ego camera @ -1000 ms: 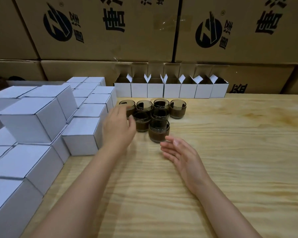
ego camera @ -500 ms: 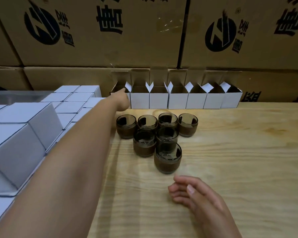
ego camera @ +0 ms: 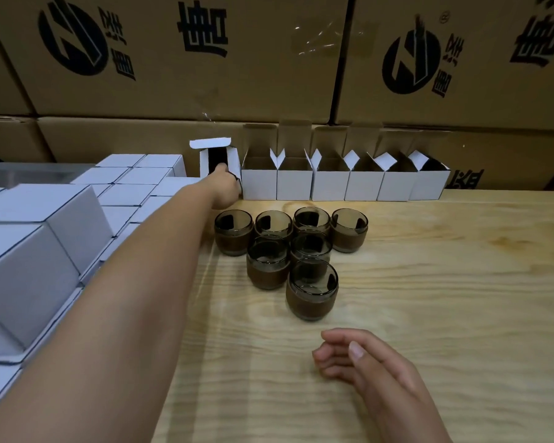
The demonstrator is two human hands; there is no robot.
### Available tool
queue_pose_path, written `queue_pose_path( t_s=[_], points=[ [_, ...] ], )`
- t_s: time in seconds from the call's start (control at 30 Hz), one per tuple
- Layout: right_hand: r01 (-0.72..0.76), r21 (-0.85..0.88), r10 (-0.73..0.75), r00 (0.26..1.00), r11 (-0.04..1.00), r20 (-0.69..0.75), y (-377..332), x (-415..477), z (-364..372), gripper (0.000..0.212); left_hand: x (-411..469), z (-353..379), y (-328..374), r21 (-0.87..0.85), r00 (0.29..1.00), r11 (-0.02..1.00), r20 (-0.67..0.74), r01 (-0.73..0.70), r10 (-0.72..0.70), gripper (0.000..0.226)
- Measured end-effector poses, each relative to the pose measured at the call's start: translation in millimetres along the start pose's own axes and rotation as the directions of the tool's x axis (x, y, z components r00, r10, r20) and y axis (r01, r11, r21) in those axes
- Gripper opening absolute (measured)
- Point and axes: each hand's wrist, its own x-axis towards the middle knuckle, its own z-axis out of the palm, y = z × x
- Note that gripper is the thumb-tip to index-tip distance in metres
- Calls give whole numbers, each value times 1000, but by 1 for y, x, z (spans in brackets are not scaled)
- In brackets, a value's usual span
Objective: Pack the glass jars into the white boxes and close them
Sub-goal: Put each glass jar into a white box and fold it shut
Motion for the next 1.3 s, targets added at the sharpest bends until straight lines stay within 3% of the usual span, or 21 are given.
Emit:
queue_pose_path(
  t_s=[0.17,0.27,0.33,0.5,0.7,0.9,1.07,1.2,1.3],
  points=[
    [-8,-1,8,1000,1000,4,-5,-4,2,18,-20,-17,5,-163,970,987,-241,-12,-28,29],
    [-16,-17,16,1000,1000,17,-8,-6,3,31,-46,-29,20,-287,901,957,-423,-37,-91,27],
    [-19,-18,20,1000,1000,18,-9,-6,3,29,-70,-39,35,-259,847,964,-524,-65,-84,24],
    [-67,103,68,998,992,-7,-11,-3,2,23,-148,-51,82,-49,756,970,-637,-237,152,26],
    [0,396,135,941,918,-311,-20,1,-6,28,-250,-34,139,133,554,858,-712,-497,431,20],
    [35,458,42,987,888,-158,-23,-3,-4,24,-289,2,147,182,555,776,-604,-603,573,28],
    [-75,345,118,987,936,-106,-17,1,5,14,-292,31,144,94,550,810,-689,-579,472,9],
    [-15,215,44,990,976,-133,-10,3,5,28,-295,52,137,63,559,830,-711,-554,427,15],
    [75,64,-64,985,995,-161,-10,0,9,56,-298,55,132,-18,540,792,-741,-610,399,20]
  ],
)
